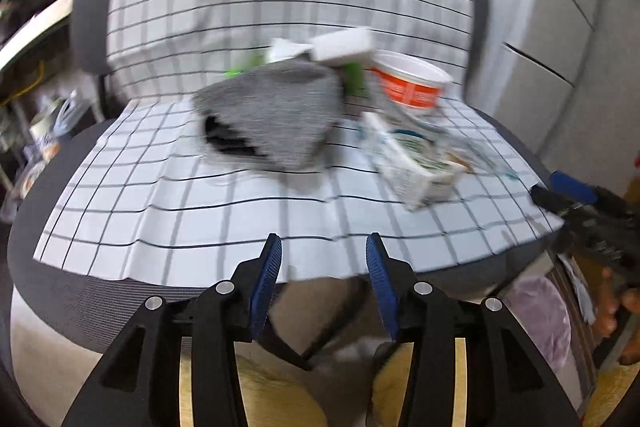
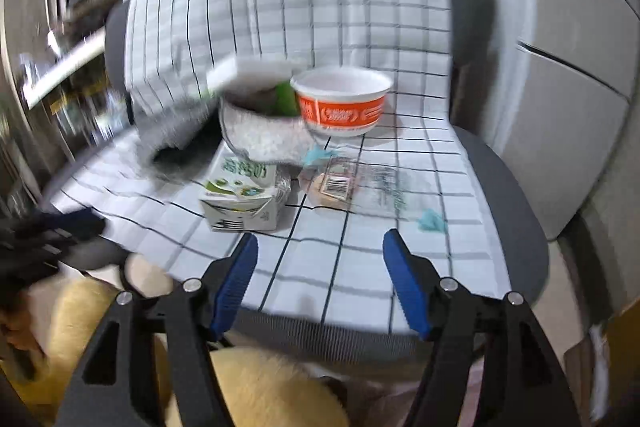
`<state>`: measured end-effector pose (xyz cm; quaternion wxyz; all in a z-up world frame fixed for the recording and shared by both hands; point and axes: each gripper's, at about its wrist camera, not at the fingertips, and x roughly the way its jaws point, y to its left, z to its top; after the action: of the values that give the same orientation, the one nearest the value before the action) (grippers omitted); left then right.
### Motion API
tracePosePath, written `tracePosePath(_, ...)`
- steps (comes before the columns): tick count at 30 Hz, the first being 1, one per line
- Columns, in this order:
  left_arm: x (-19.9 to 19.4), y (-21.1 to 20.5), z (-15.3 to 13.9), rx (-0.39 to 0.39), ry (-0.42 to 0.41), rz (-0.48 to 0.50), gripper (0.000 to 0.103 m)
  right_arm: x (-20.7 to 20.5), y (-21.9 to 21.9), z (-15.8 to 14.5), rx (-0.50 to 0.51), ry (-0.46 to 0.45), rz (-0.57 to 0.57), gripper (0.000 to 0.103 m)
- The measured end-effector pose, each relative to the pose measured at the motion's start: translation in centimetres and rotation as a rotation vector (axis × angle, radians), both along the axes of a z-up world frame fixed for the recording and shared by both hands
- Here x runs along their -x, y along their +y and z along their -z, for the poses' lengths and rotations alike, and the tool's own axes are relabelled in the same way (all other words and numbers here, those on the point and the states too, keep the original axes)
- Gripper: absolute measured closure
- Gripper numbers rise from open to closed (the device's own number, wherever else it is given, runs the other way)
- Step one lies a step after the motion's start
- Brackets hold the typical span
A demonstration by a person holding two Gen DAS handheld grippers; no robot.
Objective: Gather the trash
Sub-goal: 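Open the left tool over the bin, then return both tools to the chair, then grasp the clear bag with teal piece with the right tool while the left grasps a silver wrapper strip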
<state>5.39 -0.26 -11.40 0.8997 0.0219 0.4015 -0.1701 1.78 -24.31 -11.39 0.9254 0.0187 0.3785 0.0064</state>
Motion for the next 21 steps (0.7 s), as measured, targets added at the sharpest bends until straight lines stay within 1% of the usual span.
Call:
tracePosePath(5,-1.0,1.2,0.3,0.017,0.018,-0.032,0.057,-4.4,1.0,3.1,0.168,0.076,-0.008,0.039)
tracePosePath(6,-1.2,1.2,0.5,0.021,0.022,-0.032,0.057,-5.1,1.0,3.5,0.191,0.083,-0.008,0.040)
tracePosePath(7,-1.3,1.1,0.6,0.025,0.025,-0.030,0.057,-5.6,1.0,3.8,0.211,0.089,-0.006,0.044)
tracePosePath(9,-1.5,0.7,0.7,0.030,0.028,-0.023,0.057,-6.9,1.0,4.3,0.248,0.097,-0.014,0.048)
tracePosePath(10,-1.5,0.6,0.8,0.031,0.028,-0.019,0.057,-7.4,1.0,4.4,0.264,0.101,-0.015,0.053)
tracePosePath(11,-1.4,0.4,0.8,0.034,0.028,-0.011,0.057,-7.8,1.0,4.6,0.280,0.102,-0.017,0.056)
tracePosePath(12,-1.3,0.2,0.8,0.037,0.029,-0.002,0.057,-8.1,1.2,4.7,0.300,0.101,-0.027,0.063)
tracePosePath(13,-1.3,0.0,0.8,0.036,0.029,0.003,0.057,-8.3,1.3,4.8,0.309,0.102,-0.033,0.076)
tracePosePath(14,-1.2,-0.3,0.8,0.034,0.029,0.008,0.057,-8.4,1.3,4.9,0.315,0.104,-0.036,0.083)
tracePosePath(16,-1.0,-0.8,0.7,0.029,0.030,0.019,0.057,-7.8,1.2,4.3,0.312,0.079,-0.035,0.088)
tracePosePath(17,-0.9,-1.1,0.6,0.027,0.029,0.024,0.057,-7.2,1.2,3.9,0.298,0.063,-0.034,0.092)
tracePosePath(19,-0.6,-1.5,0.5,0.025,0.025,0.036,0.057,-5.8,0.6,2.5,0.236,0.023,-0.029,0.096)
tracePosePath(21,-0.5,-1.9,0.2,0.026,0.022,0.043,0.057,-3.4,-0.7,0.1,0.129,-0.044,-0.009,0.098)
